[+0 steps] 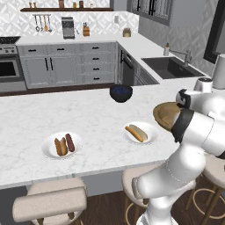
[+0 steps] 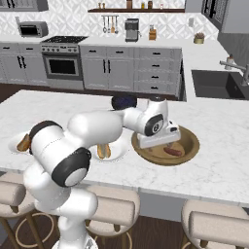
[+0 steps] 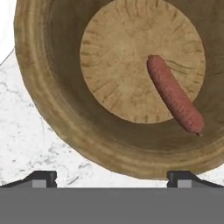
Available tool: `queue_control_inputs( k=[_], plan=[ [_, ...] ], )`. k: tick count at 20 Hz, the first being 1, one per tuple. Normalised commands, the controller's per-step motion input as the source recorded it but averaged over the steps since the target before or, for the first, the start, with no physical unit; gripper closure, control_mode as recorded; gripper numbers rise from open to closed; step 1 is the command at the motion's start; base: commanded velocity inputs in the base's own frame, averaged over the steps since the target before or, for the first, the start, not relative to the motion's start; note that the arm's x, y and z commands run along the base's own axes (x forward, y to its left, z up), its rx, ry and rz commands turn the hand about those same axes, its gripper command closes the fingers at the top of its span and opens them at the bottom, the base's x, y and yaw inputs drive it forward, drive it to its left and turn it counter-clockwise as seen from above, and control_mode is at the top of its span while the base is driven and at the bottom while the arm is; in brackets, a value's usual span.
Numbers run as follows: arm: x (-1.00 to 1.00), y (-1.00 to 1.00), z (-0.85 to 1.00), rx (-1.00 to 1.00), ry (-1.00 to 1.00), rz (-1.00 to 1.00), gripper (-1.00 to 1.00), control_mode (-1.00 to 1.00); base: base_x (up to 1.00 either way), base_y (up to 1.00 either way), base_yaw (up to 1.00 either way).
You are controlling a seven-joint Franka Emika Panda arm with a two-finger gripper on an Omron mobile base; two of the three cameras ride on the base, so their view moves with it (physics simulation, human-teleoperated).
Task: Place one bun and one sausage from the bowl on each plate.
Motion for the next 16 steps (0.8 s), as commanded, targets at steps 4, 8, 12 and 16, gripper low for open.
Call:
queue_control_inputs(
  k=[4,8,12,16],
  plan=[
    [0.51,-0.44,-0.21,0.00,0.06,0.06,-1.00,-1.00,0.00,0.00,0.00],
    [0.16,-0.35,-0.37,0.00,0.03,0.07,-1.00,-1.00,0.00,0.00,0.00],
    [0.00,-0.11,-0.50,0.00,0.00,0.08,-1.00,-1.00,0.00,0.00,0.00],
    [0.03,0.00,-0.47,0.00,0.01,0.08,-1.00,-1.00,0.00,0.00,0.00]
  ],
)
